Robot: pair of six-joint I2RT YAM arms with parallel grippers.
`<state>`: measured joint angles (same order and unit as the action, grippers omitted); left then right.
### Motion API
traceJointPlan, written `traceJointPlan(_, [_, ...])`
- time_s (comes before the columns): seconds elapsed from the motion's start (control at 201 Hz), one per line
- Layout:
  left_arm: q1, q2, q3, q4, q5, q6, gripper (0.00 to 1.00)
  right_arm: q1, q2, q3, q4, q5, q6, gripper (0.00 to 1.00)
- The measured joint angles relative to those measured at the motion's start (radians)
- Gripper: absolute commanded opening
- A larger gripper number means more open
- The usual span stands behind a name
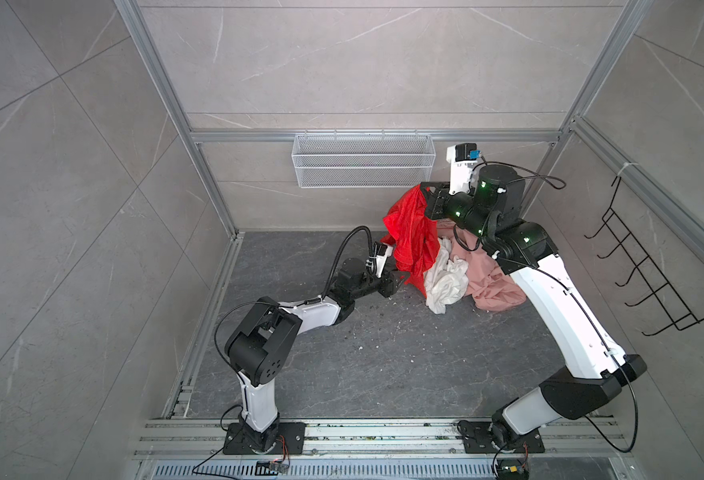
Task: Pick out a specific cloth from the pile
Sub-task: 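Move the left gripper under the hanging red cloth and grasp its lower edge, then pull the red cloth toward the robot with both grippers, away from the pile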
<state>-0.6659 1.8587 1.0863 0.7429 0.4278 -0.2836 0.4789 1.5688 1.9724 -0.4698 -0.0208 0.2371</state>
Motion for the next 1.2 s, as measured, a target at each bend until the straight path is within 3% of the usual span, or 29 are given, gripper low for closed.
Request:
traceJointPlan(0.209, [0.0,0.001,0.006,-0.009,0.022,-0.002,0.18,0.0,0.0,-0.005,-0.001,0.002,0.0,0.0])
traceJointPlan(0.568, [0.0,-0.009,0.006,-0.07,0.016,0.024,0.0,0.002,0.0,-0.012,-0.001,0.002,0.0,0.0])
traceJointPlan(1.195, [0.0,-0.165,0.006,-0.245,-0.097,0.082,0.0,0.004,-0.006,0.0,0.0,0.006,-0.001,0.0])
